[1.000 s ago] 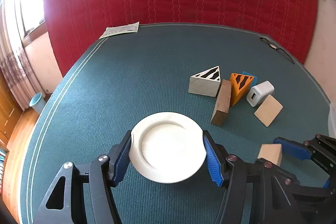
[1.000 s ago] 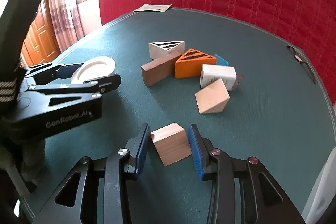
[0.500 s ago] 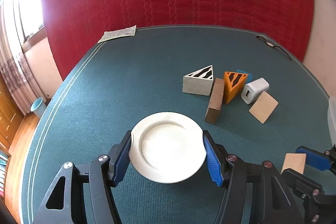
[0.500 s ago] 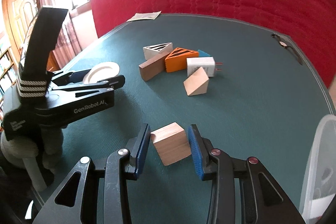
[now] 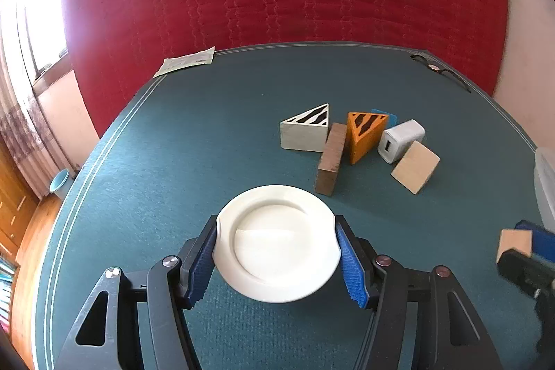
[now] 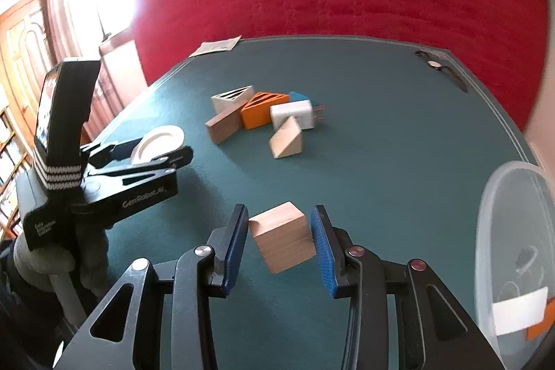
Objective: Organize rigid objects
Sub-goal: 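Carry the tan cube and white plate toward the clear bowl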
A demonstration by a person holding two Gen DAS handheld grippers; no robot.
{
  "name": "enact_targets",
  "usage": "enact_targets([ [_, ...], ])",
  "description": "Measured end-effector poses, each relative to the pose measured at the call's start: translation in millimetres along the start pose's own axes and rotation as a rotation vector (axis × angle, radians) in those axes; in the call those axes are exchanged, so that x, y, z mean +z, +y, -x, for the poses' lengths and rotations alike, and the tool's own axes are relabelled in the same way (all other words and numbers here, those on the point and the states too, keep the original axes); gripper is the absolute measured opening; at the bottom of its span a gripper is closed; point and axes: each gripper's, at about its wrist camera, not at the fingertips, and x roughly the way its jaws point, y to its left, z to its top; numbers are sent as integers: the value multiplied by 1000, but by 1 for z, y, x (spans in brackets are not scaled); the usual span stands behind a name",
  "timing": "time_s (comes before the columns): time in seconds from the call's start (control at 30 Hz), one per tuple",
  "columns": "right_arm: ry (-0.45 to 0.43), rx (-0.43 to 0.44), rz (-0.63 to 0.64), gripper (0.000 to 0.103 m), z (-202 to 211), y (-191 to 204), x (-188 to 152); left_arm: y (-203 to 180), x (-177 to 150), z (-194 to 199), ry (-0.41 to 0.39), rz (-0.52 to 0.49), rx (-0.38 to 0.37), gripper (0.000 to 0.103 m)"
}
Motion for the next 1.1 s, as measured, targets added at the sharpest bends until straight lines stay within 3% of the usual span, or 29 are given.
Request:
enact_targets([
  [0.53,-86,-118,-119,39,39,-51,1,-22,-9,9,2,-33,-28,65],
  [1.1,-92,-266,-227,39,58,-101,-15,-43,-16,25,-3,-60,-68,65],
])
